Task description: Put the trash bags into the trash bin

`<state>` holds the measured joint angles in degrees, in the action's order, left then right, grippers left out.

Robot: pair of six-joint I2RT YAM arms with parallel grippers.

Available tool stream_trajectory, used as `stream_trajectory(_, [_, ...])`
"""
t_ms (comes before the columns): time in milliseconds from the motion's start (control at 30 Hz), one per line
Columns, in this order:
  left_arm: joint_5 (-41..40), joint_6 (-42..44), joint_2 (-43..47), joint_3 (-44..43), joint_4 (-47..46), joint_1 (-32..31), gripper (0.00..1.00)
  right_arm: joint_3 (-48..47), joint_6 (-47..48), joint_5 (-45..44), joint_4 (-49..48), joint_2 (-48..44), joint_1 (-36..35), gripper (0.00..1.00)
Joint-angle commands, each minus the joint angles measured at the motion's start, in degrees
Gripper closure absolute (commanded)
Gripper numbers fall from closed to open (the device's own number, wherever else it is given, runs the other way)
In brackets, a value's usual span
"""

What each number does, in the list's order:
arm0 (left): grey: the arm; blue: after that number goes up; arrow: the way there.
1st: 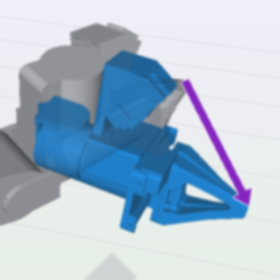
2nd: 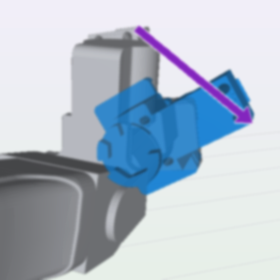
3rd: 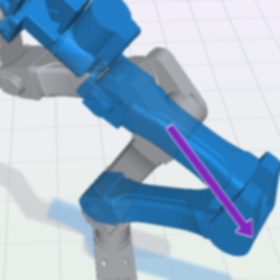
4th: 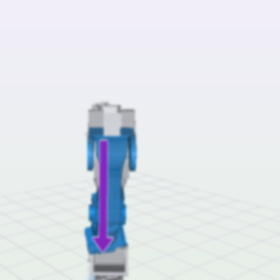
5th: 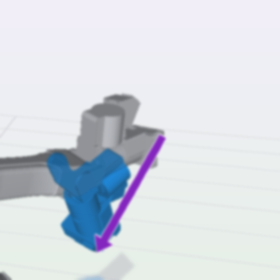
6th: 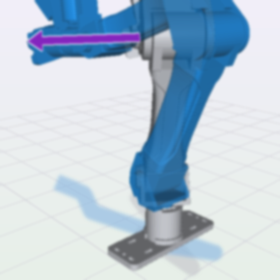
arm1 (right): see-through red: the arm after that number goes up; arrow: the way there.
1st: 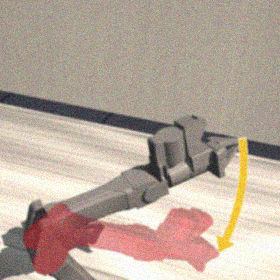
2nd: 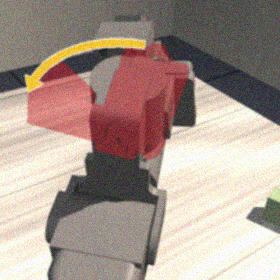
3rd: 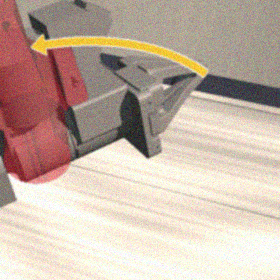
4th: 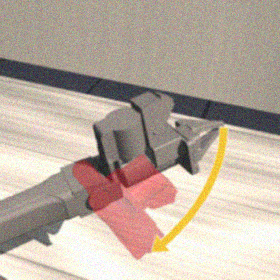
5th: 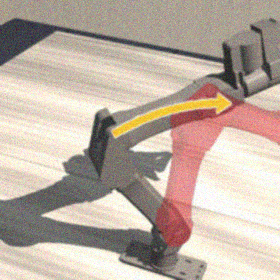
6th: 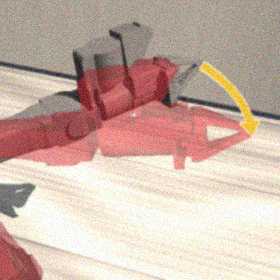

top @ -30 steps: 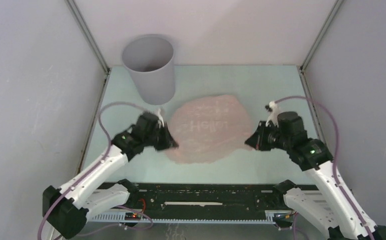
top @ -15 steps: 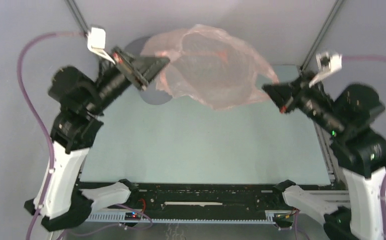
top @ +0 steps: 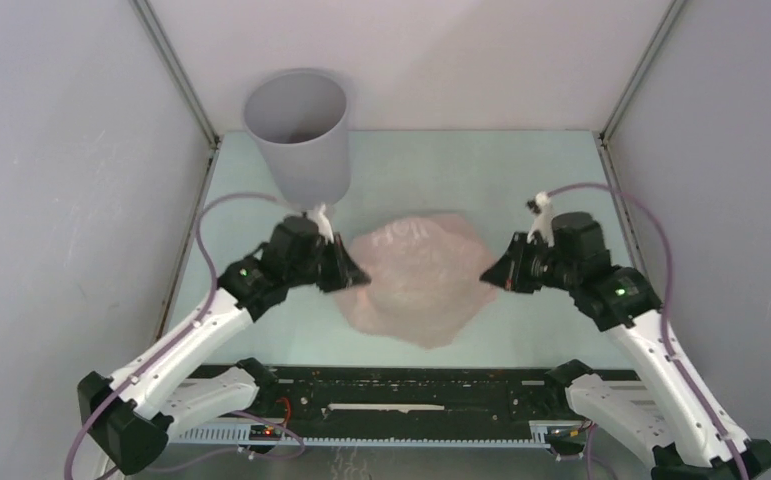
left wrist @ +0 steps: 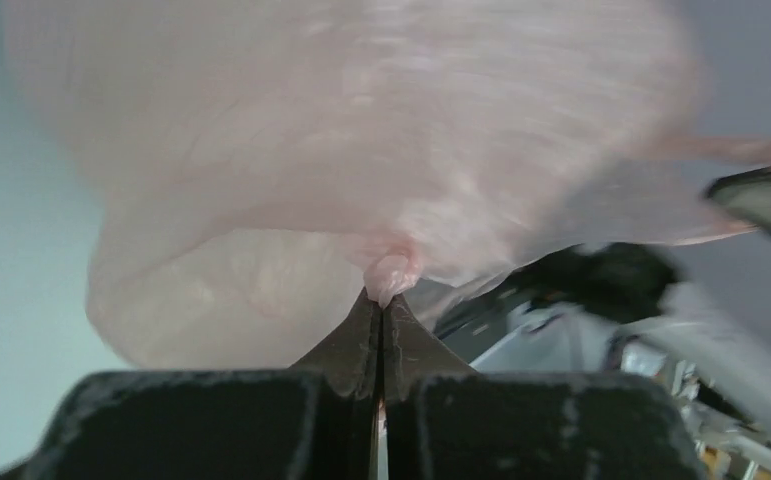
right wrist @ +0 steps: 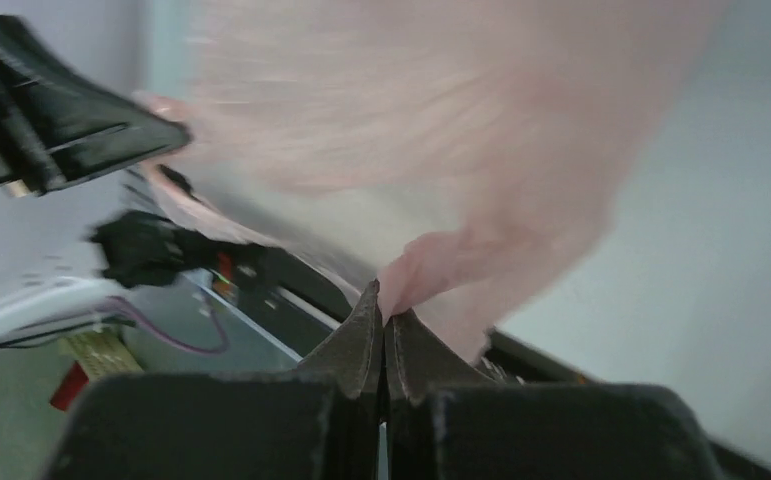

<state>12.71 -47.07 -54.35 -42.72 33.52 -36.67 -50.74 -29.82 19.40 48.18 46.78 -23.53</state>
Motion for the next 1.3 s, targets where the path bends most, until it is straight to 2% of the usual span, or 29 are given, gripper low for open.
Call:
stream_trajectory(0, [-0.2,0.0,-3.9,-20.4,-8.5,-0.1,1.00,-14.1,1.0,4.0,-6.3,2.9,0.4,1.00])
stream_trajectory(167, [0.2,-0.9,-8.2,-31.9,-10.7,-2.8,1.00,-18.4,-1.2,10.9,-6.8,7.1,0.0,1.00])
stream_trajectory(367, [1.7,-4.3,-11.1,-34.0,-14.8,-6.8,1.00,-18.3,-3.9,8.0,-11.1,4.3,-3.8,1.00])
stream_trajectory(600, [1.8,-5.0,-16.5,-36.7,-16.8,-12.2,1.00,-18.3,-7.8,7.5,-13.7,6.2,-8.5,1.00])
stream_trajectory(633, [1.7,-5.0,-17.0,-37.1,-16.9,-12.8,1.00,-18.3,-7.9,6.8,-14.0,6.2,-9.4,0.98])
stream_trajectory(767, [1.4,-5.1,-18.2,-38.4,-16.9,-14.0,1.00,-17.6,-7.7,5.0,-14.9,5.2,-11.6,0.75])
stream_trajectory(833, [0.8,-5.2,-18.3,-38.8,-17.0,-14.3,1.00,-16.3,-8.1,5.1,-15.9,4.4,-11.9,0.67])
stream_trajectory(1100, [0.7,-6.1,-19.8,-39.2,-18.6,-16.0,1.00,-14.0,-9.2,5.8,-18.1,2.4,-13.2,0.46])
stream_trajectory(1267, [1.6,-6.1,-22.5,-41.9,-18.9,-16.8,1.00,-14.1,-8.9,6.6,-18.5,1.8,-13.7,0.43])
